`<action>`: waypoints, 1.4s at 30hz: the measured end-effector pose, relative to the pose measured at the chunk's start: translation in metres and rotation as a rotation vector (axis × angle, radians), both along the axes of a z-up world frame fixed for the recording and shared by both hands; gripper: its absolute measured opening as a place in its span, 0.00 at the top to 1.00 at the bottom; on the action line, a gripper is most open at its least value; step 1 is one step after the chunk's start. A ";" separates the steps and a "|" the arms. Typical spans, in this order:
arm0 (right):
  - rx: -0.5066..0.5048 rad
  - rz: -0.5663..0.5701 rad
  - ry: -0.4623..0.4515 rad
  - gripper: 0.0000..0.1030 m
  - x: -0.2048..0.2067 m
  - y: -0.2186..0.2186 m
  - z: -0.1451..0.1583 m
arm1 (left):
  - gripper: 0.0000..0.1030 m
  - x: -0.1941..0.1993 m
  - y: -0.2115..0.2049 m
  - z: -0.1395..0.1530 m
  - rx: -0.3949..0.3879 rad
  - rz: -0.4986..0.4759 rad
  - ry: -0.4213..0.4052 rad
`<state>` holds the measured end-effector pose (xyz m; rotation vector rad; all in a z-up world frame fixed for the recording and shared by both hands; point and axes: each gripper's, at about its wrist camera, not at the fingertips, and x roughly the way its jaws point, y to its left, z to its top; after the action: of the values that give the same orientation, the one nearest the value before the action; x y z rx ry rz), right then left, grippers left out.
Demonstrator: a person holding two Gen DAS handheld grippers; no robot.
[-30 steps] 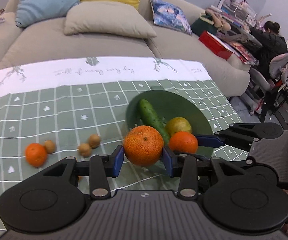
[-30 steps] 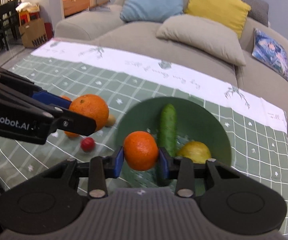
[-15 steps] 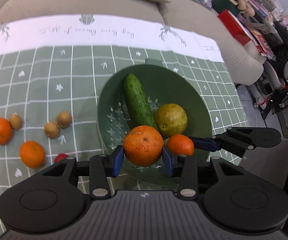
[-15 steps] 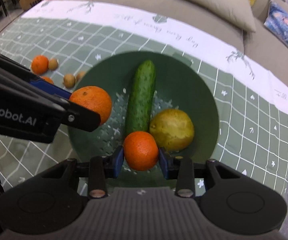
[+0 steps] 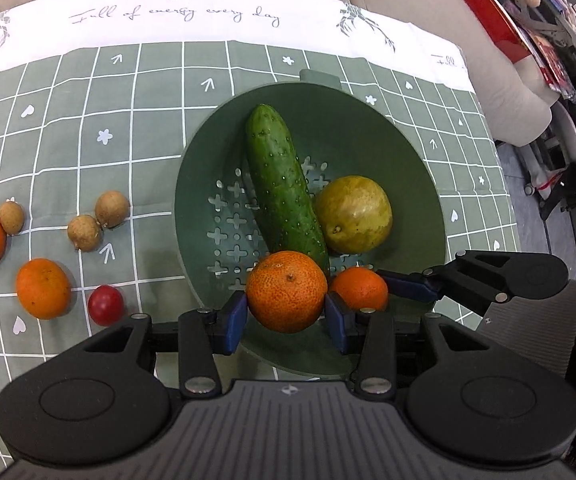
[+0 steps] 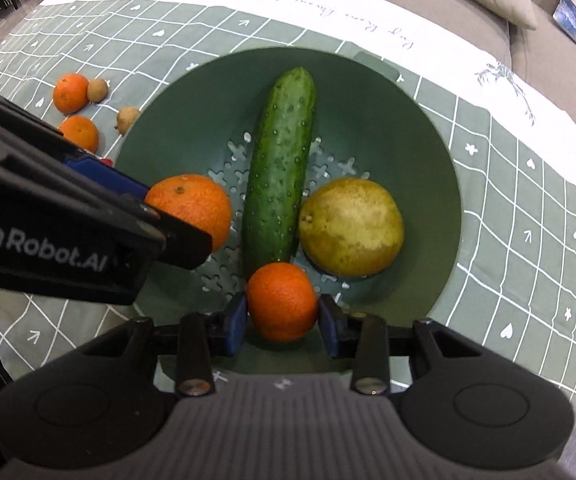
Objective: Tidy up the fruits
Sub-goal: 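Lower both oranges into the colander and open both tools, then move both tools back toward the remaining oranges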
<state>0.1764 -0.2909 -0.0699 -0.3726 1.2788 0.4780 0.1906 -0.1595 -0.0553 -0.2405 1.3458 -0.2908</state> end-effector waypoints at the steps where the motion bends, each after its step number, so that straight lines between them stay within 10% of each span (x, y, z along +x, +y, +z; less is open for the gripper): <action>1: 0.000 0.000 0.003 0.66 0.000 0.000 -0.001 | 0.54 -0.001 -0.001 -0.001 -0.001 -0.003 -0.001; 21: 0.072 -0.015 -0.129 0.50 -0.022 0.025 0.042 | 0.49 -0.022 0.040 0.038 -0.051 -0.010 -0.123; 42: 0.247 -0.080 -0.343 0.50 -0.088 0.126 0.045 | 0.48 -0.095 0.146 0.049 0.119 -0.011 -0.356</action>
<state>0.0881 -0.1654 -0.0253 -0.1837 0.8868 0.4749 0.0958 -0.0130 -0.0061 -0.0766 1.0083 -0.2480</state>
